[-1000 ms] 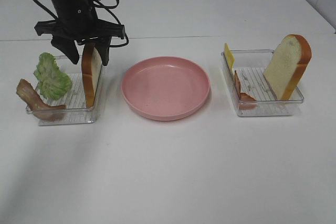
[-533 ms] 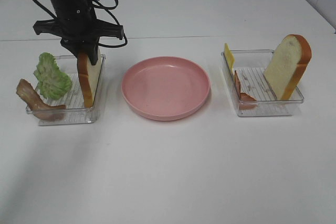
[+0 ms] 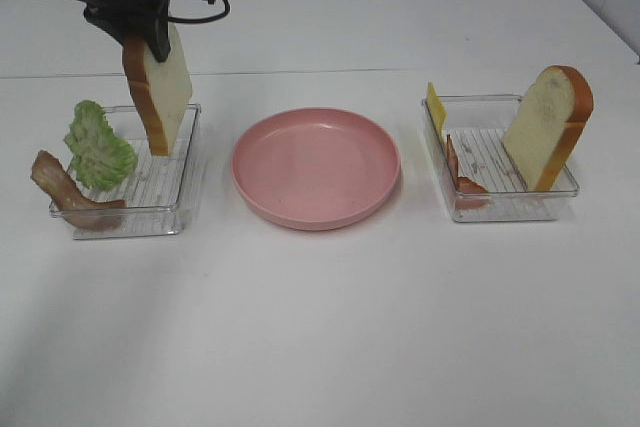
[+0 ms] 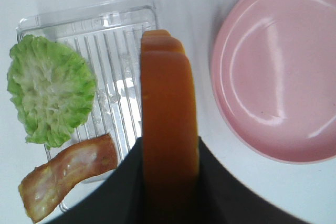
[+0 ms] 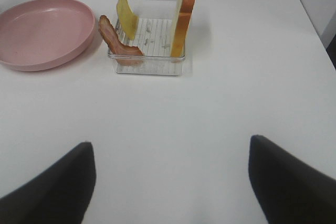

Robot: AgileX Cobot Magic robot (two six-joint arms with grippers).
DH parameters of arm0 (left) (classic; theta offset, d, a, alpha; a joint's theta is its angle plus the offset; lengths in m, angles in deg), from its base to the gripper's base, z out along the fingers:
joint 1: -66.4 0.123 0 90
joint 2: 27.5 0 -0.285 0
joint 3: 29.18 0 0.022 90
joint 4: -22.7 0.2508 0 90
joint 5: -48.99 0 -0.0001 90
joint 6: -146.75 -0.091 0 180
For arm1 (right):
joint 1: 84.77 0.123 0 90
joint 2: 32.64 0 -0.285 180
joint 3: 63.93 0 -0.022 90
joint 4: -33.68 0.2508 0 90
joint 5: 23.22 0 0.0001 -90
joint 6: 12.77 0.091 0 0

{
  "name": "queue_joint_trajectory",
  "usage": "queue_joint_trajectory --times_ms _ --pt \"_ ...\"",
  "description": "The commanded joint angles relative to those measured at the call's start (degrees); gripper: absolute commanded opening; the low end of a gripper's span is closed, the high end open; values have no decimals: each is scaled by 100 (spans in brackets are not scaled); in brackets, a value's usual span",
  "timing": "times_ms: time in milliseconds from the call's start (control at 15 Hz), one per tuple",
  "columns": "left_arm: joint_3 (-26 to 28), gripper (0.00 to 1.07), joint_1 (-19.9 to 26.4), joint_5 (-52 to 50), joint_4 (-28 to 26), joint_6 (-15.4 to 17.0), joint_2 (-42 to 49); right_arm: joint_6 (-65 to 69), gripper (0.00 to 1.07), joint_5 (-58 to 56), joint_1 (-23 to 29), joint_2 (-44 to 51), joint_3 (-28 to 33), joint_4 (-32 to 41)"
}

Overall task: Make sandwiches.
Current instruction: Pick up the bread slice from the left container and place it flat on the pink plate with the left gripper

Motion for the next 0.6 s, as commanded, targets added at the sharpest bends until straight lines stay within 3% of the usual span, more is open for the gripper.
queue_joint_trajectory --times_ms 67,333,400,600 --pt "23 0 34 212 -384 -206 372 -34 76 40 -34 74 6 0" --pt "-92 0 34 -229 -1381 -516 458 -34 76 40 -34 74 6 6" --pt "-481 0 34 -848 -1971 -670 458 -34 76 40 -34 74 6 6" --pt "-1364 0 34 -1862 -2888 -1043 458 -34 76 40 -34 74 6 6"
